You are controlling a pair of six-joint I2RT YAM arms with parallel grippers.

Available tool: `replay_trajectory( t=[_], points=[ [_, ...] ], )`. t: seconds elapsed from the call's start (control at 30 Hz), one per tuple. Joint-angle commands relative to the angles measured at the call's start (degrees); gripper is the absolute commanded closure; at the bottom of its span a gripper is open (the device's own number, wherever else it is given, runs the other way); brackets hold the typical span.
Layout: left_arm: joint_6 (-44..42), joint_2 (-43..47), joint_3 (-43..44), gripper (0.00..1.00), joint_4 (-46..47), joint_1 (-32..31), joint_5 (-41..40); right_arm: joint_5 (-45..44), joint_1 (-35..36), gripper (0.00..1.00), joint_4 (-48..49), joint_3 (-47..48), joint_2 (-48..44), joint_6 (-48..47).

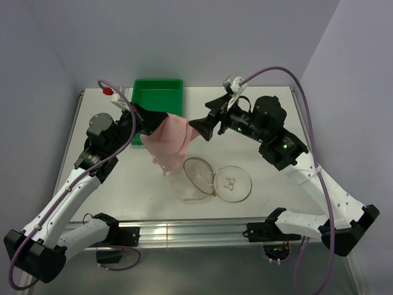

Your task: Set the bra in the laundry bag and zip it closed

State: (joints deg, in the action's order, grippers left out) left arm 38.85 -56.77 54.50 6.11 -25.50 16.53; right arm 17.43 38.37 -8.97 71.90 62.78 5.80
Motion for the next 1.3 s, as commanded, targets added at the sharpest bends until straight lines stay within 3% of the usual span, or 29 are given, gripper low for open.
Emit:
replay_trajectory(
  t=[0.0, 0.5, 0.73, 0.87, 1.07, 1.13, 1.27],
  points=[
    [-0.88, 1.31, 3.07, 1.0, 0.75, -0.17, 2.97, 6.74, 0.74, 0.02, -9.56, 7.62, 4.35, -9.93],
    [0.88, 2.11, 4.3, 1.0, 2.15, -0.78, 6.23, 1.12, 7.51, 0.02, -13.88, 14.94, 15.35, -13.01],
    [1.58, 2.54, 3.95, 1.0, 2.68, -0.96, 7.02, -3.1, 8.56, 0.04, -11.08, 12.74, 14.74, -12.75],
    [1.75, 2.9, 3.95, 1.0, 2.59, -1.05, 7.28, -3.63, 8.56, 0.1, -9.31, 12.21, 15.0, -11.87],
    [1.67, 3.6, 3.95, 1.0, 2.06, -0.96, 7.28, -4.87, 8.21, 0.09, -6.24, 9.68, 14.39, -9.41],
    [2.02, 3.69, 3.95, 1.0, 2.41, -0.96, 7.63, -3.55, 7.78, 0.12, -4.57, 8.88, 13.51, -8.79],
    [2.11, 4.04, 3.86, 1.0, 2.33, -0.96, 7.81, -1.79, 7.6, 0.34, -4.48, 9.14, 13.86, -8.0]
  ],
)
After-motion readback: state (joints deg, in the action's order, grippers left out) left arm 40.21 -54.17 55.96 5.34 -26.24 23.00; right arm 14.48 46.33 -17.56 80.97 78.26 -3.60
